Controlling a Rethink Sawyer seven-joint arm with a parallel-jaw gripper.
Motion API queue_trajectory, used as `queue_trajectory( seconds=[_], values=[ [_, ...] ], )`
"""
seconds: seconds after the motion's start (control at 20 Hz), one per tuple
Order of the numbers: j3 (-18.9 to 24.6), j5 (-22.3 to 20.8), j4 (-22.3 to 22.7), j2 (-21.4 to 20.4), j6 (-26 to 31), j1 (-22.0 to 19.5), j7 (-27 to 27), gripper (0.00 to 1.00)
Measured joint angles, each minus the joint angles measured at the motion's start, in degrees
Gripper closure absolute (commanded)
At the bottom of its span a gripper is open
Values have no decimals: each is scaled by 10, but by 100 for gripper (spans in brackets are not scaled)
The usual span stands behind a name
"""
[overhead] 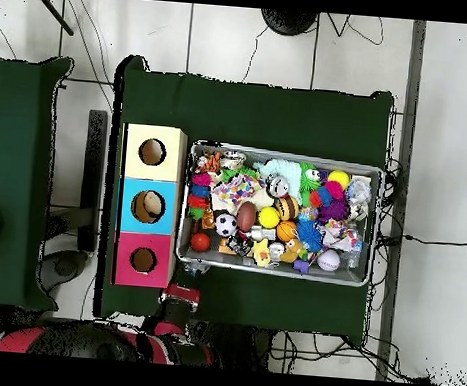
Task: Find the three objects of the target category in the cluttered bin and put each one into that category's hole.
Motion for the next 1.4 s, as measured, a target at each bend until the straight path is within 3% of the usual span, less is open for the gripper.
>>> queue_trajectory(
  seconds=[0.3,0.55,0.8,0.85,1.4],
  values=[
    [0,5,0,13,-41,-3,4,0],
    [22,1,6,28,-99,-37,38,0],
    [46,-51,5,42,-148,-106,91,0],
    [53,-81,3,48,-166,-141,116,0],
    [84,-245,-30,90,-209,-289,200,0]
  ],
)
